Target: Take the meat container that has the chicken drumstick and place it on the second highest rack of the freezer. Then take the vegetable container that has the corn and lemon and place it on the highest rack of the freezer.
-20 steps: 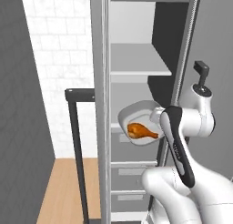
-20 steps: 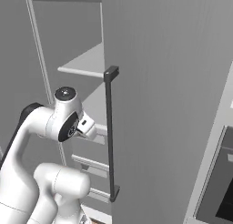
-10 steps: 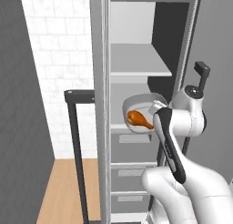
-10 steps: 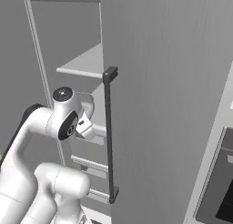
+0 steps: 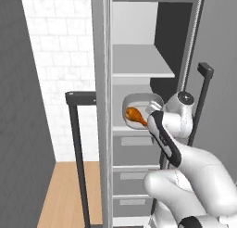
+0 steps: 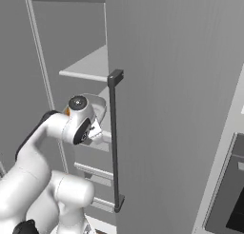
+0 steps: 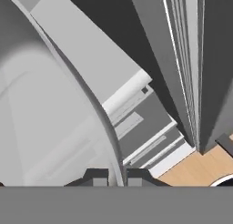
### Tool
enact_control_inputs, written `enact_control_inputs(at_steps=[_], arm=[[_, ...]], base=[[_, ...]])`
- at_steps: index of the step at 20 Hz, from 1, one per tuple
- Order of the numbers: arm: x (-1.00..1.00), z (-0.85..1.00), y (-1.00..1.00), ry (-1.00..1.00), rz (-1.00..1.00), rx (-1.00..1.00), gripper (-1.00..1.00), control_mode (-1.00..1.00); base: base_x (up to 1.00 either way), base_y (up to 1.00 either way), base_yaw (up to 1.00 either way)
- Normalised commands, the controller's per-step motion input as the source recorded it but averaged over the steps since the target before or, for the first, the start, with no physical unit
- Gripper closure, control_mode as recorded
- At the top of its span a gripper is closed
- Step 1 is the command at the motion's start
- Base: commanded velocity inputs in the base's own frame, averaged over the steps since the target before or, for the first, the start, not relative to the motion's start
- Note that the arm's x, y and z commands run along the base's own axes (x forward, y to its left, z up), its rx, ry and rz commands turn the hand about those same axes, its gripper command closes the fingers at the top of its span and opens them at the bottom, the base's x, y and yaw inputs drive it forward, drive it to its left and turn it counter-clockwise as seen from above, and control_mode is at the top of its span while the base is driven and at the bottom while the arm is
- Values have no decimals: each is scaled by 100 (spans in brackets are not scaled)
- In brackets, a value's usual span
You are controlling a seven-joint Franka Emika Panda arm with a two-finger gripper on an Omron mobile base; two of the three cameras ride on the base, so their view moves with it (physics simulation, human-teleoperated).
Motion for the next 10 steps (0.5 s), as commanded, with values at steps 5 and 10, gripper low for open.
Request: enact_control_inputs(at_steps=[5,10], arm=[[70,-19,13,6,-11,0,100,-100],[92,0,2,5,-15,0,100,-100]], base=[[0,0,0],[0,0,0]])
